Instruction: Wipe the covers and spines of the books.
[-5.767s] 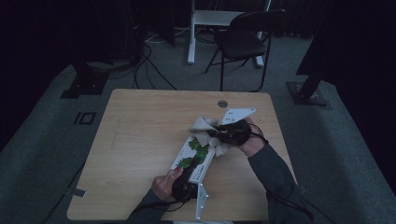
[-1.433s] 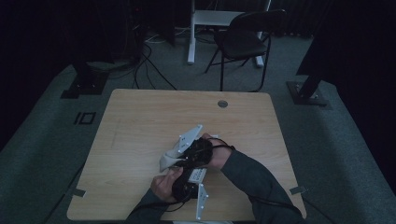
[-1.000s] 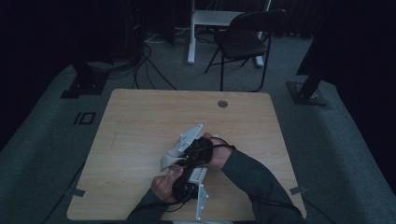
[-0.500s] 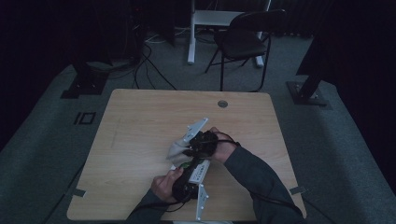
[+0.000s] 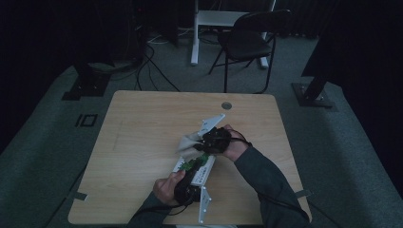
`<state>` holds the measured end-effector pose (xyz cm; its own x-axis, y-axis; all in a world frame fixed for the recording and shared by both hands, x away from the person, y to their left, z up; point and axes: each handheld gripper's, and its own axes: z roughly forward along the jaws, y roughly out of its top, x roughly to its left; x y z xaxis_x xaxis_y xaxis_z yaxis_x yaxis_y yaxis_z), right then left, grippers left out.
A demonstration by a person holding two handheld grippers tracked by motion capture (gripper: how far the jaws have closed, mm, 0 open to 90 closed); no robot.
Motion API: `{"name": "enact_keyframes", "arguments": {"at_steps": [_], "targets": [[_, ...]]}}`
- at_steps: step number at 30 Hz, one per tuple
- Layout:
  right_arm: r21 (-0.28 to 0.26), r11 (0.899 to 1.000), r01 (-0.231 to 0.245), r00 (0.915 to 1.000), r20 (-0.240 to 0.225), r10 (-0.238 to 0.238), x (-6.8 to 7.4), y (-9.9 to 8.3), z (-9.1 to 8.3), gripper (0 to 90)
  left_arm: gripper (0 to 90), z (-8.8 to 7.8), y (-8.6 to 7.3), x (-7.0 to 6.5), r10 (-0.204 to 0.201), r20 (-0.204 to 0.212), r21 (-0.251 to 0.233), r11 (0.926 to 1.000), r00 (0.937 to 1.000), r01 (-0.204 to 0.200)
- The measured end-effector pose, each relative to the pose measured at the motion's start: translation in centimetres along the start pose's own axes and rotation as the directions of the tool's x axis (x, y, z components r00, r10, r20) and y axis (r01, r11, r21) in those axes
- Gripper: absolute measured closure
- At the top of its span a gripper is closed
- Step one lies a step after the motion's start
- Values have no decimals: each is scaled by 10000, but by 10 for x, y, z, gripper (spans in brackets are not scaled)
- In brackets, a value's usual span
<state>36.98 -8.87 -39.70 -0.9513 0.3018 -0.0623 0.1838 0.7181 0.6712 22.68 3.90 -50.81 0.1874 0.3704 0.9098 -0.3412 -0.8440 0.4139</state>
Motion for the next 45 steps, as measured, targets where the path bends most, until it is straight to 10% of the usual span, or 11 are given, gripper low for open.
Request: {"name": "enact_keyframes", "arguments": {"at_steps": [20, 45], "targets": [[-852, 9941, -673, 9939, 818, 743, -16, -16, -31, 836, 763, 1, -4, 1, -75, 3, 154, 9999, 10000, 75], [-2056, 9675, -1474, 9655, 1821, 1859, -31, -42, -75, 837, 766, 2, -5, 1, -87, 81, 148, 9999, 9999, 86]]}}
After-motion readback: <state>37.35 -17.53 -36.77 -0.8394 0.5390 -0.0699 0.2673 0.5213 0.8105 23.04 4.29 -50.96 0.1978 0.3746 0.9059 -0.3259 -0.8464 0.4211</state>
